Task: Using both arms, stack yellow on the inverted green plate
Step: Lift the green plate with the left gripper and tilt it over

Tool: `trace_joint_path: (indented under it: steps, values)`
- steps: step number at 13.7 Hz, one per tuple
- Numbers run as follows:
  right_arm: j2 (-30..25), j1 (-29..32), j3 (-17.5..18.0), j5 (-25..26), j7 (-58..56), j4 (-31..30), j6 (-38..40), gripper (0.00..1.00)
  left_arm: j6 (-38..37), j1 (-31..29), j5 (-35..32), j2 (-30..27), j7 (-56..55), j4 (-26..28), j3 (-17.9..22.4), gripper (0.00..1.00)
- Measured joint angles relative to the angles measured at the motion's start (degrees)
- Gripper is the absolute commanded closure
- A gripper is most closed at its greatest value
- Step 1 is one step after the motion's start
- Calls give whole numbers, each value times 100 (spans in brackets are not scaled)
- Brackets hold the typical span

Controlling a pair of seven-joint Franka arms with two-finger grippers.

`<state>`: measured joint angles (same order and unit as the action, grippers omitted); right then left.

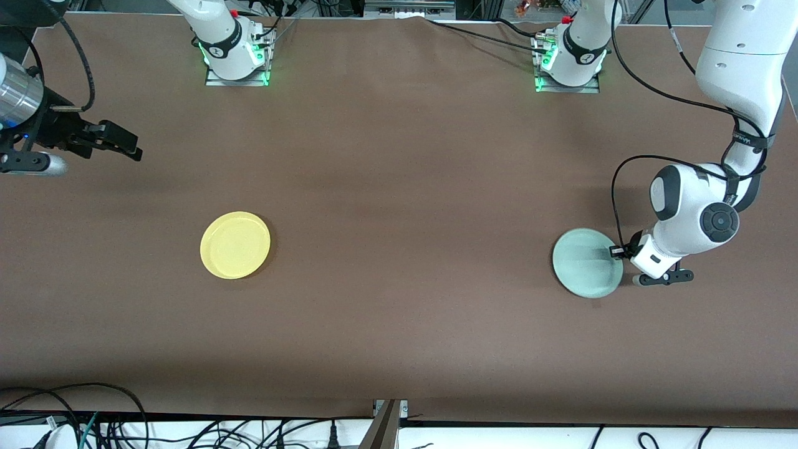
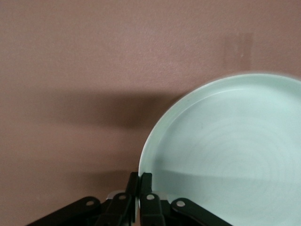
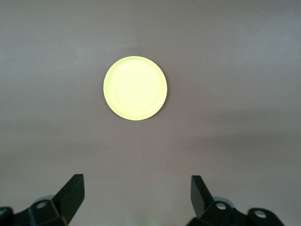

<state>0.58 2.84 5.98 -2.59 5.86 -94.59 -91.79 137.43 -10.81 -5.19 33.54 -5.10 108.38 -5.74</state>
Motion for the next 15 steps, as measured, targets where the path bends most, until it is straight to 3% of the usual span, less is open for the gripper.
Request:
trace_joint_path:
  steps: [4, 6, 8, 12, 15]
  values:
    - [-2, 5, 15, 1, -1, 54, -1, 0, 2, 18, -111, -4, 253, -79, -27, 100]
    - [-3, 8, 1, 3, -1, 110, -2, 0, -191, 46, -314, -59, 425, -382, -89, 100]
    - [-5, 22, -113, 7, -5, 141, -2, 0, -891, 213, -702, -159, 492, -979, -197, 100]
    - [-5, 67, -229, 7, -30, 145, 2, 0, -2686, 1143, -1572, -280, 485, -2362, -219, 100]
    - [-5, 65, -218, 7, -30, 145, 11, 0, -2969, 1732, -2215, -268, 468, -2576, -202, 100]
